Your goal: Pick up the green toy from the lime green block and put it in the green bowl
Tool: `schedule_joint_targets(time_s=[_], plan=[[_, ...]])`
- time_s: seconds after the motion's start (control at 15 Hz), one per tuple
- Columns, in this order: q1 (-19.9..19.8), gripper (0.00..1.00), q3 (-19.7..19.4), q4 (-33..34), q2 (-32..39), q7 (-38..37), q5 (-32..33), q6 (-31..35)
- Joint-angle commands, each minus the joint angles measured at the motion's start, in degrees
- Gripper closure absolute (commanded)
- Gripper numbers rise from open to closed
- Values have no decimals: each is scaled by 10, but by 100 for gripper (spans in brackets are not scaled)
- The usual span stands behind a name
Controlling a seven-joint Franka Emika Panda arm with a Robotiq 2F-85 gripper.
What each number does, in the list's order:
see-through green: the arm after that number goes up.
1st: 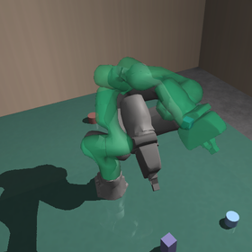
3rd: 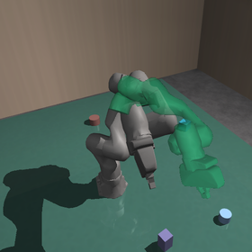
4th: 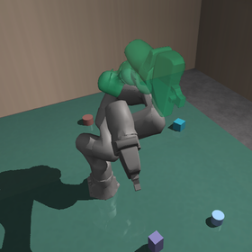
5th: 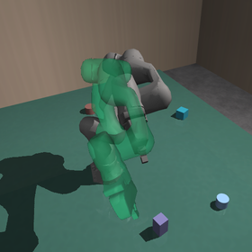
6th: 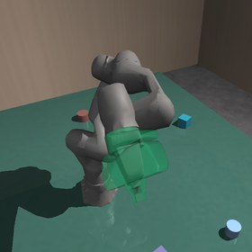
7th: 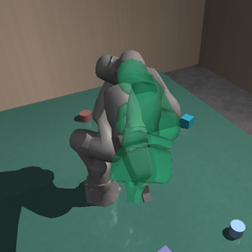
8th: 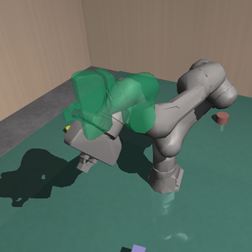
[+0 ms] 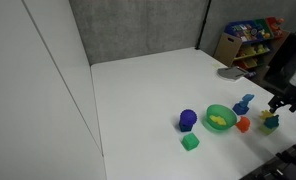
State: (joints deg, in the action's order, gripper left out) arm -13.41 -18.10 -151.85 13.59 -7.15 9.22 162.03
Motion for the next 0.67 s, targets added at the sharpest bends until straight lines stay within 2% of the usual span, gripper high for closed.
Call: schedule_joint_targets(time_s=[0.0,0.2,0.4,0.53,0.6], plan=[[7,0,-9,4,37,6,-5,38],[-6,0,12,-5,51,33,-32,66],[-6,0,18,-9,65,43,-43,94],[-24,0,41,-16,70,63,-62,109],[-31,25,50,-16,73,71,-70,112]])
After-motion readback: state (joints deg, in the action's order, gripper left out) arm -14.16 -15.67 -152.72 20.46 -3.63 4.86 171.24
